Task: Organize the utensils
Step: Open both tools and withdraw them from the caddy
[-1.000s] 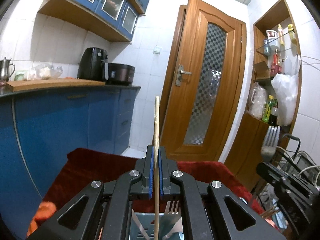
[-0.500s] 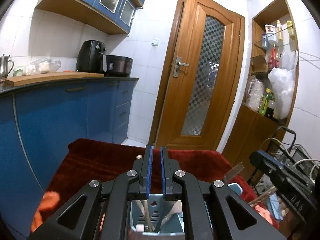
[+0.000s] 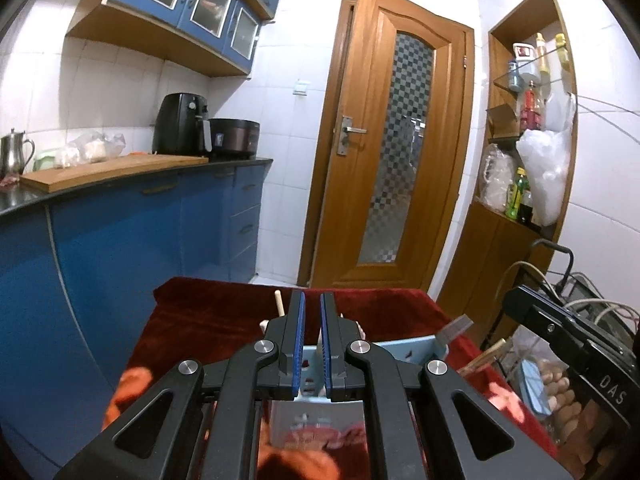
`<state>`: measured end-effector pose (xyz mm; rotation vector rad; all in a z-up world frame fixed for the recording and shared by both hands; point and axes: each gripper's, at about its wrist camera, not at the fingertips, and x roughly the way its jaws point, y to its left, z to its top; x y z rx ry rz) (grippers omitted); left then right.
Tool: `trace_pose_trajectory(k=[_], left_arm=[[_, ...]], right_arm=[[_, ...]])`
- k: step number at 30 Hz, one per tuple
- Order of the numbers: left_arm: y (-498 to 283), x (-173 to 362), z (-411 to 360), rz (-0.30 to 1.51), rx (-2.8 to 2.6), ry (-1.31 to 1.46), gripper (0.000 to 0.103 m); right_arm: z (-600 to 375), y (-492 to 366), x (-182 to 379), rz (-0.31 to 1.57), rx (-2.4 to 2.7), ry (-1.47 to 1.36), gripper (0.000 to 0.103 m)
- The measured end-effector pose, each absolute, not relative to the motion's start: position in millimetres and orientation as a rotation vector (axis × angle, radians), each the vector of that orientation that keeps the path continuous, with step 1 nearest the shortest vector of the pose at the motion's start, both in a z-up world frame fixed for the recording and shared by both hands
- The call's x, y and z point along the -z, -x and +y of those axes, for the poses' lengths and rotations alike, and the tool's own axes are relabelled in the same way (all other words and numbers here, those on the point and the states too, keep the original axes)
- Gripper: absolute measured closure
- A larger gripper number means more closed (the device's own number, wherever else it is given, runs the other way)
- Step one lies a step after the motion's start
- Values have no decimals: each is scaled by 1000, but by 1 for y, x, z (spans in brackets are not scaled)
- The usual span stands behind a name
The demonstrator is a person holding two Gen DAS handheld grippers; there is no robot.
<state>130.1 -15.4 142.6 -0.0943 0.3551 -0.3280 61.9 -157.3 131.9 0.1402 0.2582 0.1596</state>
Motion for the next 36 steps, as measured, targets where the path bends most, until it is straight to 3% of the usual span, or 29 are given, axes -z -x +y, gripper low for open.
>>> trace_pose_trajectory(k=[10,25,30,36], left_arm=[[-79,-133,-3,417,330,77,96],[-51,-61,5,498,259,54,92],[-52,-38,5,522,243,44,68],[-54,-24,-1,548,216,26,56]], right_arm=[[-145,-13,-129,297,-185,-132,87],[-136,30,-61,353,-131,-111,74],[-141,32,-36,376,-95,-104,62],[-143,33,-15,386,-62,-83,46]])
